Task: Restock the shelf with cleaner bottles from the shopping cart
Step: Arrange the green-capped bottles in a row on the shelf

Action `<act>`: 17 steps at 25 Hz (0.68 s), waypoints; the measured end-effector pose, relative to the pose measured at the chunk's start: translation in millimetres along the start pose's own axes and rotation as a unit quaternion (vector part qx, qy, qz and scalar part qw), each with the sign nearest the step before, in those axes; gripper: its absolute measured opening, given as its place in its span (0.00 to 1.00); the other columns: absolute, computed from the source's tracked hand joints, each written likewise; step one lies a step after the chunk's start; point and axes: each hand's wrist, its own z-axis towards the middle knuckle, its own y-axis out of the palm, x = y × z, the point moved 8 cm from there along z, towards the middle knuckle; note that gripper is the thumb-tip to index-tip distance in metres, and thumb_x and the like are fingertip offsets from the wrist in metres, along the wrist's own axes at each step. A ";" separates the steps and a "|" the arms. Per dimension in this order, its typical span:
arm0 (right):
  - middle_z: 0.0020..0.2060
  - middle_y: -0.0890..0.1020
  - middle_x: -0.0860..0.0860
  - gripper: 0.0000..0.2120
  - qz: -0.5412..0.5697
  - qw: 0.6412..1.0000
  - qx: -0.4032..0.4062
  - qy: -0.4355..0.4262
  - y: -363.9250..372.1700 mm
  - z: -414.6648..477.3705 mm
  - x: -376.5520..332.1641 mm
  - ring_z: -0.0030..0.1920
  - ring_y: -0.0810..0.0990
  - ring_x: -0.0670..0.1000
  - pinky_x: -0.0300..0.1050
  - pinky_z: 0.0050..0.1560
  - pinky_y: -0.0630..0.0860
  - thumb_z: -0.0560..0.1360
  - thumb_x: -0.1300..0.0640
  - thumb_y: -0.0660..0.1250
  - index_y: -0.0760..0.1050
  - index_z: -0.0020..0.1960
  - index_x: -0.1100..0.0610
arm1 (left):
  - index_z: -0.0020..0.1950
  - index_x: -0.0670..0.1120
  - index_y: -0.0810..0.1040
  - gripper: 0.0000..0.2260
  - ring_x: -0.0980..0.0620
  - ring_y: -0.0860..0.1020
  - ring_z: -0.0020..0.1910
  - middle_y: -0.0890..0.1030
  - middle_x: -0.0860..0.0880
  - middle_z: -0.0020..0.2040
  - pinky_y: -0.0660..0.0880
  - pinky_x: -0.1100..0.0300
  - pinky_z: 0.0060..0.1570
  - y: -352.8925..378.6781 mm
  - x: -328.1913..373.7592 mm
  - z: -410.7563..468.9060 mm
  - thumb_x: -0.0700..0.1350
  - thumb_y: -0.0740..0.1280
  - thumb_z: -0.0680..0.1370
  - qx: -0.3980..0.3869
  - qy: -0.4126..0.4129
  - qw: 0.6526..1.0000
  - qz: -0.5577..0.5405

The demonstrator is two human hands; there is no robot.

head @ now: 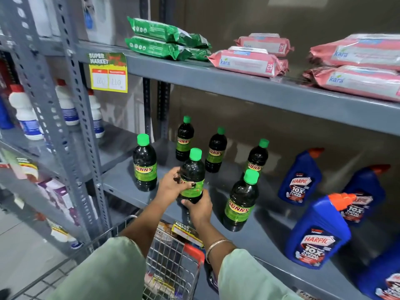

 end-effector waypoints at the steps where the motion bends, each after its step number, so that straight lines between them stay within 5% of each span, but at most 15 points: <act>1: 0.54 0.81 0.56 0.23 0.001 1.000 0.004 -0.002 -0.7 -1.0 1.3 0.55 0.78 0.56 0.50 0.56 0.75 0.63 0.62 0.75 0.71 0.55 0.59 | 0.58 0.39 0.74 0.21 0.51 0.77 0.42 0.78 0.45 0.45 0.73 0.77 0.35 -0.1 2.8 -3.0 0.31 0.72 0.66 0.004 0.007 1.000 0.008; 6: 0.57 0.79 0.55 0.24 -0.007 1.000 -0.019 -0.011 -2.3 -7.3 0.1 0.58 0.77 0.55 0.49 0.58 0.73 0.66 0.63 0.73 0.70 0.60 0.58 | 0.58 0.40 0.74 0.20 0.51 0.76 0.45 0.79 0.47 0.46 0.73 0.75 0.38 -0.9 9.2 -14.5 0.34 0.73 0.67 0.011 0.016 0.999 0.032; 8: 0.60 0.76 0.55 0.26 -0.017 1.000 -0.001 -0.018 -8.1 -14.5 1.0 0.62 0.74 0.55 0.50 0.63 0.71 0.68 0.64 0.72 0.68 0.64 0.58 | 0.59 0.39 0.73 0.21 0.51 0.77 0.47 0.79 0.46 0.48 0.75 0.63 0.49 0.2 5.9 -15.9 0.33 0.72 0.67 0.007 0.001 1.000 0.020; 10: 0.58 0.74 0.55 0.19 -0.032 0.997 0.056 -0.035 -23.8 -28.1 8.4 0.60 0.73 0.55 0.48 0.60 0.71 0.70 0.65 0.68 0.69 0.60 0.60 | 0.63 0.39 0.70 0.27 0.49 0.77 0.51 0.79 0.43 0.52 0.73 0.55 0.56 3.0 -8.2 -19.5 0.34 0.74 0.65 -0.008 -0.032 0.999 0.008; 13: 0.43 0.71 0.54 0.10 -0.023 0.989 0.137 -0.053 -48.0 -58.3 26.1 0.46 0.68 0.53 0.43 0.47 0.64 0.69 0.72 0.59 0.66 0.41 0.57 | 0.65 0.40 0.67 0.36 0.42 0.78 0.57 0.79 0.38 0.58 0.72 0.45 0.63 9.2 -41.8 -25.4 0.38 0.78 0.59 0.012 -0.078 0.997 0.022; 17: 0.47 0.71 0.61 0.14 0.019 0.964 0.265 0.022 -92.2 -66.9 51.1 0.52 0.68 0.60 0.55 0.55 0.65 0.65 0.71 0.66 0.65 0.45 0.61 | 0.61 0.38 0.68 0.28 0.39 0.78 0.55 0.80 0.36 0.56 0.73 0.46 0.58 15.0 -41.0 -43.5 0.38 0.76 0.64 0.074 -0.088 0.989 0.092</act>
